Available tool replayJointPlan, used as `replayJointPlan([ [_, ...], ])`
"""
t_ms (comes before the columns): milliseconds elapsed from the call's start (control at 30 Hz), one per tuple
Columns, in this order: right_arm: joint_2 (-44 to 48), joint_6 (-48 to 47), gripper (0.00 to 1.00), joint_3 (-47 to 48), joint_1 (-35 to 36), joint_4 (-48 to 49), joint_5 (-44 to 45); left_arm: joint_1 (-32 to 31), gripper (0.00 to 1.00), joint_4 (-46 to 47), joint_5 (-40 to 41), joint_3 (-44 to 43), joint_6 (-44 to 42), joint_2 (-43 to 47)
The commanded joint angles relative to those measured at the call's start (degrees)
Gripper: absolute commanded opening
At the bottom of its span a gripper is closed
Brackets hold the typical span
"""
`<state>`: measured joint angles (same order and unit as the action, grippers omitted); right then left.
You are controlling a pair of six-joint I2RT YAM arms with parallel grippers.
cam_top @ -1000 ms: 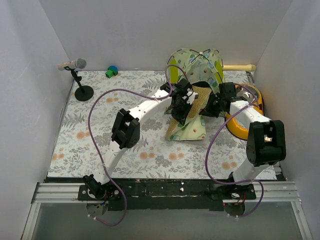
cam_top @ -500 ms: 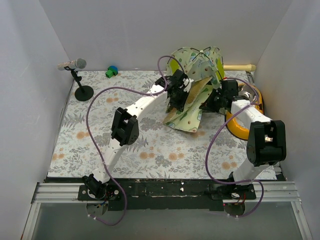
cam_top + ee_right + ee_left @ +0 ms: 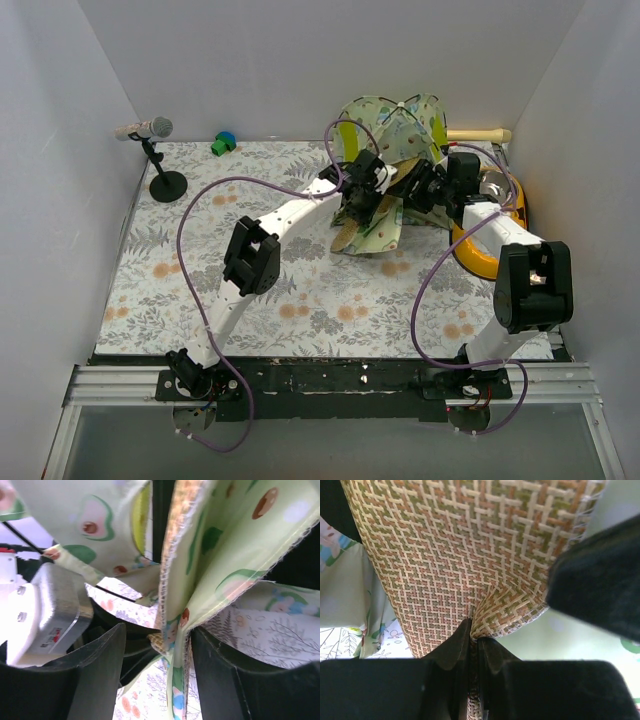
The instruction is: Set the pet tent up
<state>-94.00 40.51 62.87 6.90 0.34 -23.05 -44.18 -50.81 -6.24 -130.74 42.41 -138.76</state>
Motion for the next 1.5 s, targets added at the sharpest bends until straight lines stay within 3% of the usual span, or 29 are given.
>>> replayJointPlan([
  [0, 1.5, 1.8, 0.61, 0.2, 0.7, 12.0, -6.0, 0.1, 0.02, -3.4, -3.0, -3.4, 1.1, -1.2],
  [133, 2.2, 0.4, 0.59, -1.3, 1.3, 12.5, -4.0, 0.6, 0.01, -3.6, -4.9, -3.2, 2.8, -0.9],
  [200, 1.4, -2.4, 0.41, 0.0, 1.8, 8.5, 2.4, 1.0, 0.03, -1.5, -8.3, -0.8, 3.4, 1.2],
  [300, -2.1, -4.2, 0.02, 3.6, 1.8, 4.6, 7.8, 1.4, 0.16, 4.6, -13.2, 6.8, 4.1, 8.1],
  [467, -6.1, -5.1, 0.01, 7.6, 1.9, 0.5, 13.1, 2.4, 0.34, 12.0, -19.9, 16.5, 4.4, 17.3],
  [567, -8.8, -5.2, 0.01, 9.4, 1.8, -0.3, 15.4, 2.3, 0.37, 13.3, -22.9, 17.4, 4.9, 18.4],
  [633, -10.3, -5.4, 0.01, 10.7, 1.9, -0.3, 16.3, 2.4, 0.58, 13.1, -23.6, 16.7, 5.7, 17.8],
  [700, -11.4, -6.2, 0.07, 12.0, 2.0, -0.3, 15.9, 2.5, 0.71, 13.1, -22.8, 16.7, 6.3, 17.6],
  [767, -11.1, -5.9, 0.23, 12.6, 2.0, 0.6, 13.9, 3.2, 0.80, 13.4, -21.3, 17.2, 7.5, 17.6],
  [833, -9.8, -7.4, 0.35, 13.3, 2.1, -0.2, 11.1, 5.2, 0.82, 13.3, -21.0, 17.4, 9.9, 17.3],
  [933, -6.5, -9.6, 0.39, 13.2, 2.1, -6.0, 6.1, 9.4, 0.85, 13.7, -23.5, 17.3, 12.0, 17.2],
  [1033, -2.3, -10.5, 0.63, 10.0, 2.0, -11.5, 4.9, 12.7, 0.98, 15.3, -26.8, 16.8, 11.7, 18.8],
  [1100, 0.3, -11.3, 0.80, 8.4, 1.7, -14.8, 5.8, 14.2, 0.98, 17.3, -28.3, 18.0, 11.0, 21.6],
  [1267, 4.4, -14.5, 0.87, 8.1, 0.1, -22.4, 3.4, 17.5, 0.98, 24.6, -26.8, 26.0, 10.6, 29.9],
  [1367, 6.1, -17.9, 0.88, 9.3, -0.5, -27.5, 1.0, 17.6, 0.98, 25.4, -20.6, 29.6, 5.7, 31.7],
  [1467, 7.5, -19.6, 0.88, 9.4, -0.9, -31.0, 1.9, 17.6, 0.98, 24.9, -24.5, 29.1, -2.6, 29.9],
])
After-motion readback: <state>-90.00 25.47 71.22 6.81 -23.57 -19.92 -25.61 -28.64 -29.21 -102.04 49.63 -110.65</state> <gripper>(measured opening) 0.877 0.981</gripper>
